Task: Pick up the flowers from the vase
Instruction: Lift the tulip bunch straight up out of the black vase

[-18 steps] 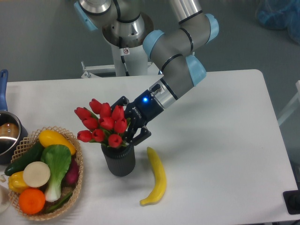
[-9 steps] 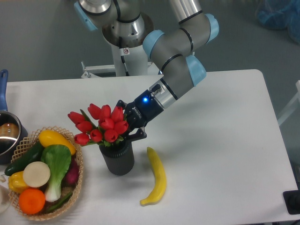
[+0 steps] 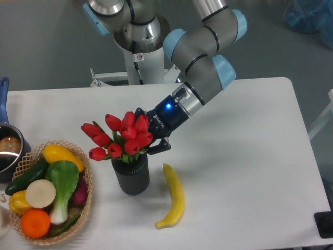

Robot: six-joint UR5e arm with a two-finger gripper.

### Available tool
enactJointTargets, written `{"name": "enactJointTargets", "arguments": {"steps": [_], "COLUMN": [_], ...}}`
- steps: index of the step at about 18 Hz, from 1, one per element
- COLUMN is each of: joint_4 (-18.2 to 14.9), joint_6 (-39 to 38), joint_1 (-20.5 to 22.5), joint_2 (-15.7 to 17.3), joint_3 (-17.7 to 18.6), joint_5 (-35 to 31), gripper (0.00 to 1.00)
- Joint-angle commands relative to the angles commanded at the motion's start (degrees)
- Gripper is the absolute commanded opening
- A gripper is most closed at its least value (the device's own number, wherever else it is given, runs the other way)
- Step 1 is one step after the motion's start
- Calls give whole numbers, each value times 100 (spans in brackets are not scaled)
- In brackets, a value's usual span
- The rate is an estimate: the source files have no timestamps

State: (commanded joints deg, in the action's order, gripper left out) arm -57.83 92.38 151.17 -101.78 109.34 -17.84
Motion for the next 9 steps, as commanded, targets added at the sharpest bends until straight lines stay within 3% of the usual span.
{"name": "enactJointTargets", "arguments": {"steps": [9], "joint_4": [-9], "joint_6": [-571], "joint_1": [26], "joint_2": [527], "joint_3": [-62], "joint_5": [273], "gripper": [35]}}
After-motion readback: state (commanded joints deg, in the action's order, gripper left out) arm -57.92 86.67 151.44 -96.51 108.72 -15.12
